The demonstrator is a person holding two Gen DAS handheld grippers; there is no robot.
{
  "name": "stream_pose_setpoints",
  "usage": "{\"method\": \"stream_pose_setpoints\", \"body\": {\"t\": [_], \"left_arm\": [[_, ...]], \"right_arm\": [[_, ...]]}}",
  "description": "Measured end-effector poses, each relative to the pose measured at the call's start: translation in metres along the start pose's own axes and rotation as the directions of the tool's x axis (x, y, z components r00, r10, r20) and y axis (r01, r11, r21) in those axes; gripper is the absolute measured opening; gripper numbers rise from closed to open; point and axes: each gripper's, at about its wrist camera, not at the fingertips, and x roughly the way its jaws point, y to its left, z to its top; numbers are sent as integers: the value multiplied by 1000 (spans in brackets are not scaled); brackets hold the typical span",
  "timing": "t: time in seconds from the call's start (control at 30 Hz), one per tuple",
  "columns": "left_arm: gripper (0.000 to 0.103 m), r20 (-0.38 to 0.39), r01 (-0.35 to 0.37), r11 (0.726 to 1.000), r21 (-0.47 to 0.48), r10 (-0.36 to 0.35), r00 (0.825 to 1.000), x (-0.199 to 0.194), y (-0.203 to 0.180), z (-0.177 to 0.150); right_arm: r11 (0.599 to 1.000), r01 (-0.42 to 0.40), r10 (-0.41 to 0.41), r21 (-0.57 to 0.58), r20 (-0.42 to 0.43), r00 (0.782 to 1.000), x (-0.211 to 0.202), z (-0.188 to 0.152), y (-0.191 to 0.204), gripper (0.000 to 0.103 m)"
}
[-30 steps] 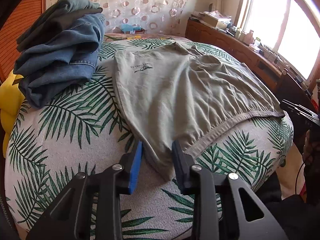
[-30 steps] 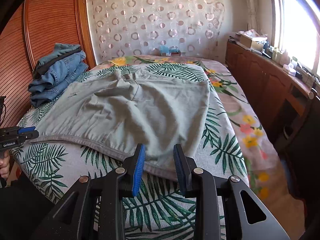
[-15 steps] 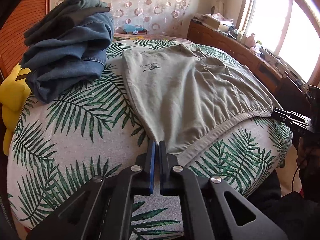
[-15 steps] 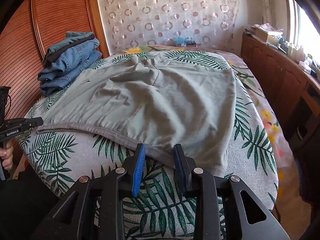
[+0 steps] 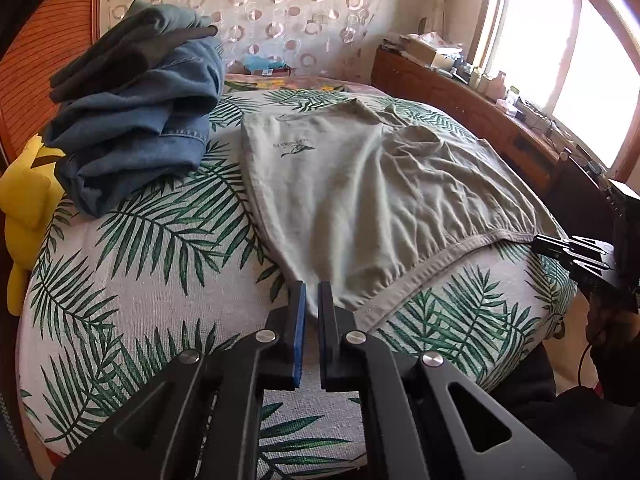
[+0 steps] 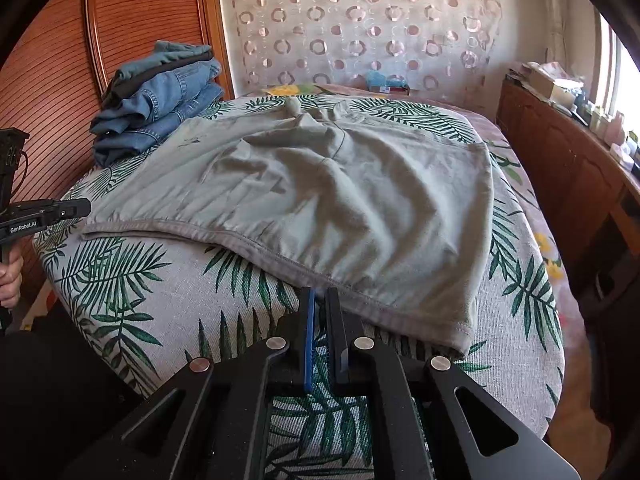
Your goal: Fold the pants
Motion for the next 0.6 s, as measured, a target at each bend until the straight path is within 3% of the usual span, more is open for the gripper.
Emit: {"method": "stream_pose_setpoints", "body": {"t": [0.07, 0.23, 0.47, 0.57, 0.6], "left_arm": [[13, 1, -6, 1000, 4, 6, 1000, -1, -2, 2], [46, -15, -15, 1000, 0, 15, 1000, 3, -4, 1], [46, -38, -9, 1000, -6, 9, 999, 13, -6, -7], [42, -39, -23, 1000, 6, 24, 999, 13, -8, -8], [36, -39, -30, 999, 11, 31, 999, 13, -8, -8]], "right_arm": [[1000, 0, 0, 15, 7, 1000, -1, 1, -3, 5], [999, 1, -3, 49, 33, 999, -9, -1, -5, 5], [998, 26, -29, 64, 45, 999, -11, -2, -3, 5], [996, 47, -51, 77, 46, 998, -9, -1, -3, 28], [996, 47, -51, 81, 48, 998, -9, -1, -4, 34]]}}
